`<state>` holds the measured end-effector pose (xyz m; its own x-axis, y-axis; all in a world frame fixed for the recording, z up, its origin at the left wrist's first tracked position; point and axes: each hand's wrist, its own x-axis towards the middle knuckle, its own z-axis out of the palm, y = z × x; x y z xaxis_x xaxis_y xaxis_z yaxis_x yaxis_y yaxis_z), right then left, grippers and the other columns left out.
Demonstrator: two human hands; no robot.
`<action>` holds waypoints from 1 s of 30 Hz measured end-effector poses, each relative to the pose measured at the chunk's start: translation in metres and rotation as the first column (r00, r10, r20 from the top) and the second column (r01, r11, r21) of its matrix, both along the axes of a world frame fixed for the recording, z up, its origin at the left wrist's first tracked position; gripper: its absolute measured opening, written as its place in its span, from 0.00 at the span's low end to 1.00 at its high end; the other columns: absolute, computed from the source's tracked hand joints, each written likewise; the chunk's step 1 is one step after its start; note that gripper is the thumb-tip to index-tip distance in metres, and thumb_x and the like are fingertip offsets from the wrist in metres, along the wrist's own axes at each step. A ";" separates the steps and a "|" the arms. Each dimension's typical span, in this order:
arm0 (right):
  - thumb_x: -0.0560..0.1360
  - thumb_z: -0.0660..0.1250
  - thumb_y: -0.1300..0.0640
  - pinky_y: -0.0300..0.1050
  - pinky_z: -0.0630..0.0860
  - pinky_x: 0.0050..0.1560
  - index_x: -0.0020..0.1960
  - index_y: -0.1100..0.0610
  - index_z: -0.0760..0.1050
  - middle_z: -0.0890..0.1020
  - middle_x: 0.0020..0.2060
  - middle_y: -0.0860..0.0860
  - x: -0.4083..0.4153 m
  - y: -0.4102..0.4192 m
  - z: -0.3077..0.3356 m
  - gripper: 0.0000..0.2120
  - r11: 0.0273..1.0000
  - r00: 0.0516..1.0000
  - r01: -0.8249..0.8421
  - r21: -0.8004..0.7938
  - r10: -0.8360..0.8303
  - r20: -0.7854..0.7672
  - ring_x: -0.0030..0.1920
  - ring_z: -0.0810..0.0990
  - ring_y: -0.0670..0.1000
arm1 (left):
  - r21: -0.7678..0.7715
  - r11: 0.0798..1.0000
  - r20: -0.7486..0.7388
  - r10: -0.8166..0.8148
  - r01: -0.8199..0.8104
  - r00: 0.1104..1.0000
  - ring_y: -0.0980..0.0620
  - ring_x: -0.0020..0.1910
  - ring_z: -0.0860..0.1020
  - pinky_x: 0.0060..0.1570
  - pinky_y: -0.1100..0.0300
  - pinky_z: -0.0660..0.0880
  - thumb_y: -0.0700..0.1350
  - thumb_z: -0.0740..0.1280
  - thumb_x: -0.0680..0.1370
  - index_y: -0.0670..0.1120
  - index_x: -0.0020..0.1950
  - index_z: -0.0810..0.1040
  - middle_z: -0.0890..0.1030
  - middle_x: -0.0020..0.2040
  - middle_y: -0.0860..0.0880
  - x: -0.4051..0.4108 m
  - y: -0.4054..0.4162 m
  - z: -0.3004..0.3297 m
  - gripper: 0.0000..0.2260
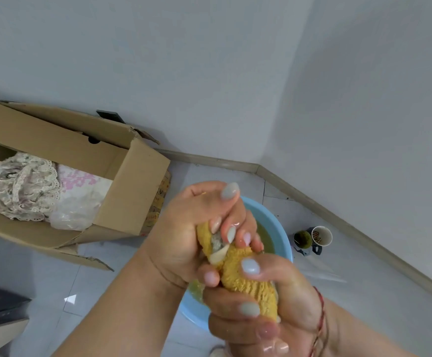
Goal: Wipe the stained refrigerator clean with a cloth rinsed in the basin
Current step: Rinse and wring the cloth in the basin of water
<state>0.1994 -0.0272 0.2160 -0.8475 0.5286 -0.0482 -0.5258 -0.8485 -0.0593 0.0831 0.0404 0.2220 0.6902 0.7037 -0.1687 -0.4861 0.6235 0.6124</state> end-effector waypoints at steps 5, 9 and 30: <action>0.66 0.68 0.60 0.31 0.54 0.20 0.37 0.58 0.71 0.70 0.23 0.52 0.006 0.004 -0.009 0.05 0.993 0.826 -0.116 -0.009 0.101 0.555 0.18 0.65 0.46 | 0.093 0.991 -0.572 0.131 -0.094 0.810 0.47 0.22 0.70 0.29 0.57 0.74 0.42 0.71 0.70 0.43 0.22 0.64 0.65 0.20 0.45 0.006 -0.003 -0.001 0.21; 0.63 0.67 0.60 0.29 0.54 0.22 0.37 0.57 0.71 0.69 0.23 0.52 -0.009 0.001 -0.041 0.06 0.995 0.526 -0.075 -0.069 0.098 0.845 0.19 0.61 0.47 | 0.160 0.987 -0.844 0.137 -0.002 0.518 0.47 0.23 0.73 0.33 0.56 0.74 0.36 0.68 0.74 0.46 0.19 0.65 0.68 0.19 0.45 0.011 -0.002 -0.039 0.25; 0.74 0.61 0.54 0.39 0.68 0.38 0.49 0.52 0.69 0.75 0.38 0.49 -0.022 -0.006 -0.174 0.05 0.850 -0.264 -0.526 -0.015 -0.147 0.953 0.39 0.73 0.51 | -0.086 0.969 -0.993 -0.064 -0.232 0.102 0.47 0.33 0.75 0.30 0.61 0.66 0.35 0.63 0.72 0.45 0.34 0.70 0.83 0.35 0.39 0.032 -0.023 -0.169 0.08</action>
<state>0.1770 -0.0332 0.0420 -0.0153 0.5982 -0.8012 0.6337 -0.6140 -0.4705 0.1150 0.0173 0.0534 -0.2558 0.5974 -0.7600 0.3985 0.7814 0.4802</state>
